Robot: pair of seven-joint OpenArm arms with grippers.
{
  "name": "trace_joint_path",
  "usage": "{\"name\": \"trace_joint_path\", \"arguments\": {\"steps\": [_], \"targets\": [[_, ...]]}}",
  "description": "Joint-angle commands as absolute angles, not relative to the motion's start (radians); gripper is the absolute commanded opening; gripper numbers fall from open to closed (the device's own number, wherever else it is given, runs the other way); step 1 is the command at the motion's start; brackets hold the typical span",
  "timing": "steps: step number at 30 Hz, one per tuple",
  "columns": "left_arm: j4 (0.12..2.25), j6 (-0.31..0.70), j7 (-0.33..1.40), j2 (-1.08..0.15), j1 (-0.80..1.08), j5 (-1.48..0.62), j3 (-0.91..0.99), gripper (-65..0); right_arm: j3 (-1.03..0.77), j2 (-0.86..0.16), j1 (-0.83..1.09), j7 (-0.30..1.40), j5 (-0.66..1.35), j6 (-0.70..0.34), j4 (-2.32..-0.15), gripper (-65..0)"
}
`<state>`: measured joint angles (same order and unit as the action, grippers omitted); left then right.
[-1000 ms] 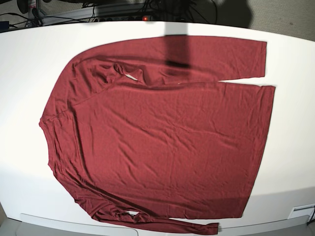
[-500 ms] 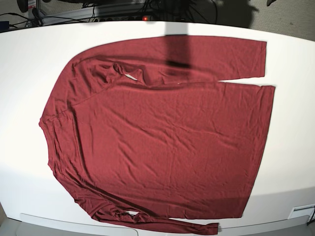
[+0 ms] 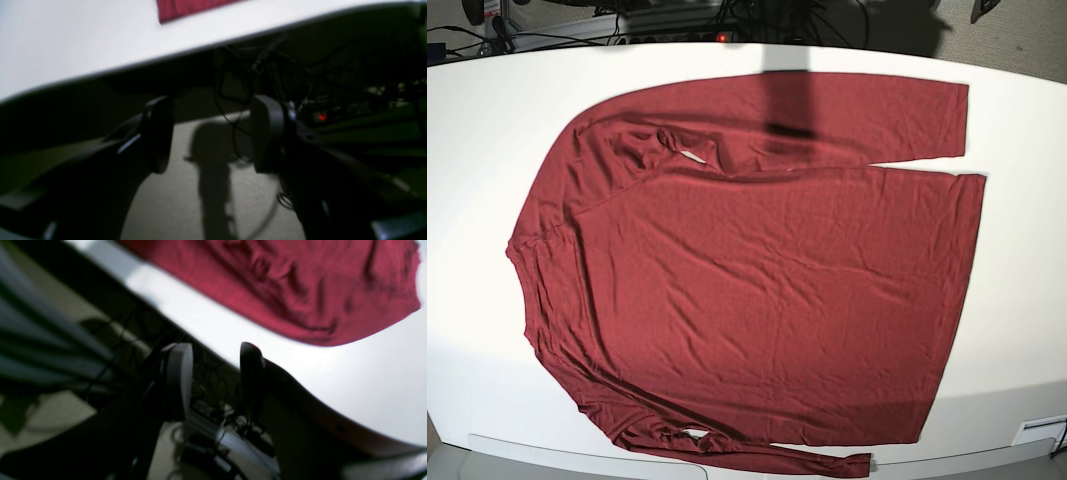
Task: Fold the T-shirt properly
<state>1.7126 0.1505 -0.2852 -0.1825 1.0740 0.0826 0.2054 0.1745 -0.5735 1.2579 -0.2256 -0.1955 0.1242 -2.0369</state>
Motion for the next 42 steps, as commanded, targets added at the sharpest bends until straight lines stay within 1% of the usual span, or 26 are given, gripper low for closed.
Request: {"name": "trace_joint_path", "arguments": {"steps": [1, 4, 10, 13, 16, 19, 22, 25, 28, 31, 33, 36, 42], "targets": [[1.734, 0.123, -0.302, -0.186, 1.1, 0.079, 0.211, -29.4, 0.174, -0.579, 1.267, -0.246, -0.22, 0.158, -2.065, -40.4], [1.762, 0.078, -0.27, -0.187, 1.1, 0.123, 0.211, -29.4, 0.174, -0.579, 1.242, -0.245, -0.263, 0.179, -2.083, -40.4], [1.83, 0.078, -0.236, -0.187, 1.099, 0.25, 0.211, -29.4, 0.174, -0.579, 1.155, -0.208, -0.273, 0.219, -2.086, -40.4], [1.885, 0.078, -0.242, -0.199, 1.091, 0.308, 0.21, -29.4, 0.174, -0.579, 1.102, -0.208, -0.357, 0.224, -2.086, -40.4], [1.952, 0.078, -0.283, -0.242, 1.091, 0.311, 0.21, -29.4, 0.169, -0.573, 1.05, -0.202, -0.42, 0.226, -2.086, -40.4], [2.003, 0.078, -0.373, -0.286, 1.088, 0.311, 0.21, -29.4, 0.169, -0.567, 0.999, -0.189, -0.517, 0.226, -2.086, -40.4], [2.023, 0.078, -0.389, -0.308, 1.045, 0.315, 0.21, -29.4, 0.17, -0.523, 0.954, -0.174, -0.625, 0.226, -2.086, -40.4], [2.022, 0.082, -0.337, -0.32, 0.978, 0.348, 0.21, -29.6, 0.17, -0.461, 0.92, -0.074, -0.703, 0.224, -2.086, -40.4], [2.022, 0.088, -0.215, -0.351, 0.891, 0.359, 0.208, -29.6, 0.171, -0.44, 0.874, 0.054, -0.7, 0.225, -2.086, -40.4], [2.022, 0.132, -0.041, -0.402, 0.792, 0.359, 0.208, -29.6, 0.171, -0.44, 0.825, 0.229, -0.696, 0.223, -2.086, -40.4], [2.022, 0.17, 0.058, -0.445, 0.74, 0.358, 0.208, -29.6, 0.171, -0.442, 0.809, 0.313, -0.696, 0.208, -2.086, -40.4], [2.022, 0.241, 0.12, -0.524, 0.692, 0.359, 0.208, -29.6, 0.171, -0.449, 0.817, 0.322, -0.701, 0.21, -2.086, -40.4], [2.022, 0.376, 0.118, -0.703, 0.661, 0.358, 0.208, -30.4, 0.171, -0.448, 0.843, 0.276, -0.751, 0.21, -2.086, -40.4]]}}
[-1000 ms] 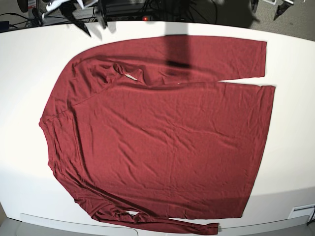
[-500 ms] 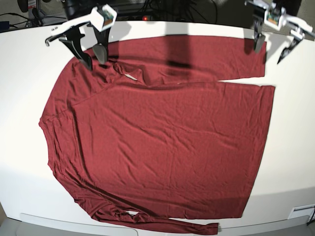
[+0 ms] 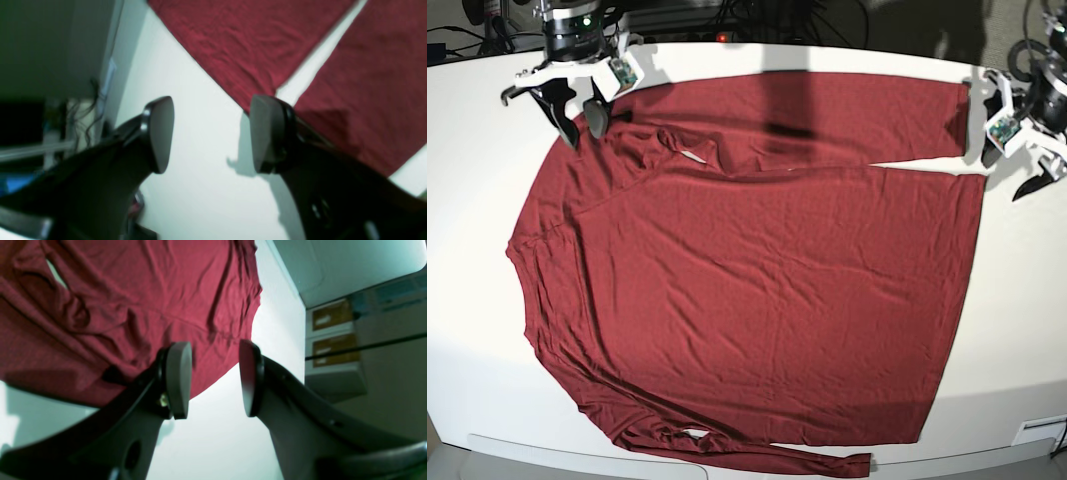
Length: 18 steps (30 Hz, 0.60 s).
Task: Fold the T-shirt properly
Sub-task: 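Move right gripper to the shirt shoulder, left gripper to the sleeve seam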
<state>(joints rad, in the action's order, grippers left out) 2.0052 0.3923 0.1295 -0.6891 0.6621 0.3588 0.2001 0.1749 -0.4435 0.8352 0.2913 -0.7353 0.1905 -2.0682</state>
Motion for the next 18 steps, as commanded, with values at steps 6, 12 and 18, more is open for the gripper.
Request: {"name": "trace_joint_path", "arguments": {"steps": [6, 12, 18], "targets": [[2.021, 0.387, 0.057, -0.872, 0.662, 0.355, 0.208, -36.1, 0.171, -0.435, 0.842, 0.346, -0.758, 0.21, -2.086, -40.4], [1.982, 0.388, -0.072, -0.951, 0.658, 0.356, 0.208, -36.1, 0.171, -0.41, 0.843, 0.459, -0.756, 0.209, -2.086, -40.4], [1.818, 0.387, -0.087, -0.942, 0.622, 0.355, 0.206, -36.1, 0.171, -0.411, 0.841, 0.448, -0.754, 0.209, -2.086, -40.4]]}}
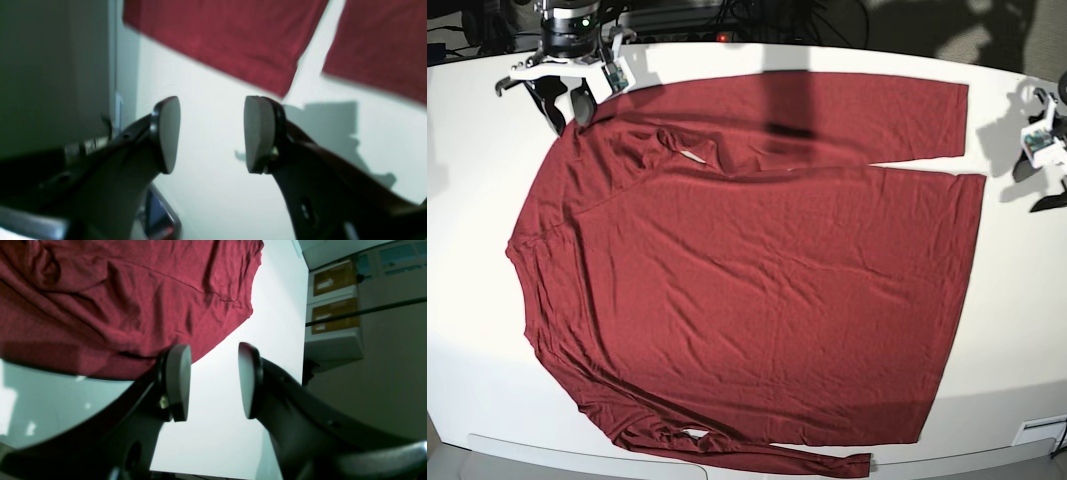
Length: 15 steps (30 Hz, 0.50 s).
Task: Fold the T-shirt properly
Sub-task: 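Move right gripper to the shirt shoulder, left gripper to the sleeve seam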
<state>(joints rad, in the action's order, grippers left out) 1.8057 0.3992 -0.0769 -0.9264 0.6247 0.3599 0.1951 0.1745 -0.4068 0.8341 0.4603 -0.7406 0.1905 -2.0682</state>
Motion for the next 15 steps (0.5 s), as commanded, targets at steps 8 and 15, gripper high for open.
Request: {"name": "trace_joint_path", "arguments": {"steps": [8, 15], "targets": [[1.742, 0.387, -0.101, -0.76, 0.546, 0.304, 0.206, -36.1, 0.171, -0.452, 0.703, 0.457, -0.534, 0.135, -2.086, -40.4], [1.742, 0.388, -0.015, -0.652, 0.504, 0.34, 0.206, -36.1, 0.171, -0.452, 0.616, 0.466, -0.314, 0.056, -2.086, -40.4]]}}
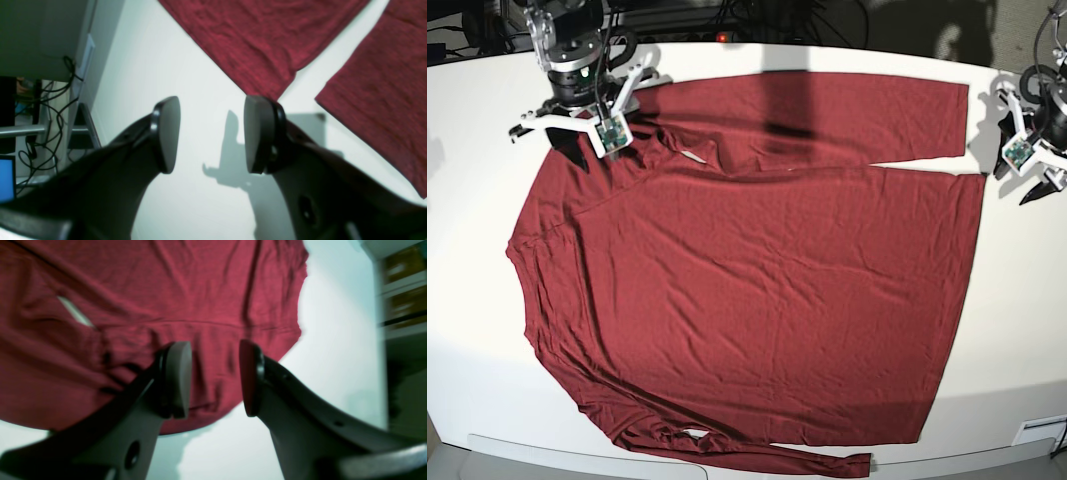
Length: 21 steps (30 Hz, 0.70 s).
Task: Fold the T-shirt properly
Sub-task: 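Move right gripper to the shirt shoulder, left gripper to the sleeve seam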
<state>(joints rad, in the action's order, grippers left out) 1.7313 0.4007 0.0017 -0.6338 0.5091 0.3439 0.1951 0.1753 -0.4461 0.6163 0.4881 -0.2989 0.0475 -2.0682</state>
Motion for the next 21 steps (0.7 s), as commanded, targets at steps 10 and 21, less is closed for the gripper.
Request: {"name": "trace_joint_path", "arguments": {"steps": [10, 21], "targets": [[1.74, 0.389, 0.008, -0.702, 0.389, 0.447, -0.06, -36.1, 0.171, -0.512, 0.615, 0.513, -0.097, 0.021, -2.088, -40.4], [1.697, 0.385, 0.113, -0.933, 0.321, 0.472, -0.216, -36.1, 0.171, -0.486, 0.615, 0.594, -0.097, 0.021, -2.232, -40.4]]}}
